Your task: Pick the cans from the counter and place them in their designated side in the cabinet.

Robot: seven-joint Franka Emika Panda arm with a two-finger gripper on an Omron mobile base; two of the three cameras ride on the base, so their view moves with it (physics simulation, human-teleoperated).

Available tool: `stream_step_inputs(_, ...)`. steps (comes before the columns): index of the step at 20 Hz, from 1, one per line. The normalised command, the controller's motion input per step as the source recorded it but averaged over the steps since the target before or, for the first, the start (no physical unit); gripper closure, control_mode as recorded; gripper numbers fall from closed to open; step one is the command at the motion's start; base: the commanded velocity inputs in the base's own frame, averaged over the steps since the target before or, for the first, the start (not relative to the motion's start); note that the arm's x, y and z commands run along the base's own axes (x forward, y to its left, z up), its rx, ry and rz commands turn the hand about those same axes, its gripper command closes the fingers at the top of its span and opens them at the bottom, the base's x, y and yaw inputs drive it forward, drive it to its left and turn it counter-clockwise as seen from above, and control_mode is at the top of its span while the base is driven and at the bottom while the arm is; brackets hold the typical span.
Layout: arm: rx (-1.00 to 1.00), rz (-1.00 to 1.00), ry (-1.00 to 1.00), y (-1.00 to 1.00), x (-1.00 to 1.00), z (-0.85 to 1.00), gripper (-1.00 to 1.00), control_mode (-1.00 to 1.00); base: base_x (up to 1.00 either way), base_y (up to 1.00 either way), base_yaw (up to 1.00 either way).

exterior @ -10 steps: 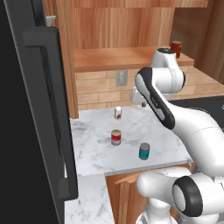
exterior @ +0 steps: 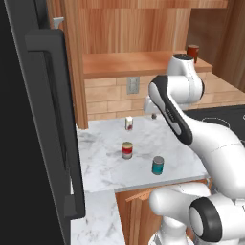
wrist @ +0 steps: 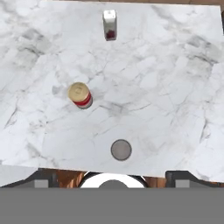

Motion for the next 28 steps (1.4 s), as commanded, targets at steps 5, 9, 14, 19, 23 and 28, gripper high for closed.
stream_step_inputs(5, 0.00, 0.00, 0.00, 0.00, -0.13, -0.17, -1.00, -1.00, 0.00, 0.00, 0.00)
stream_step_inputs(9, -0.01, 0.00, 0.00, 0.00, -0.06, -0.17, -1.00, -1.00, 0.00, 0.00, 0.00)
stream_step_inputs(14, 0.00, -0.01, 0.00, -0.01, 0.00, -0.10, -1.00, -1.00, 0.00, 0.00, 0.00)
stream_step_inputs(19, 0.00, -0.01, 0.01, -0.03, 0.00, -0.13, -1.00, -1.00, 0.00, 0.00, 0.00)
stream_step_inputs(23, 0.00, 0.00, 0.01, -0.06, 0.00, -0.16, -1.00, -1.00, 0.00, 0.00, 0.00)
stream_step_inputs(28, 0.00, 0.00, 0.01, -0.05, 0.00, -0.17, -1.00, -1.00, 0.00, 0.00, 0.00)
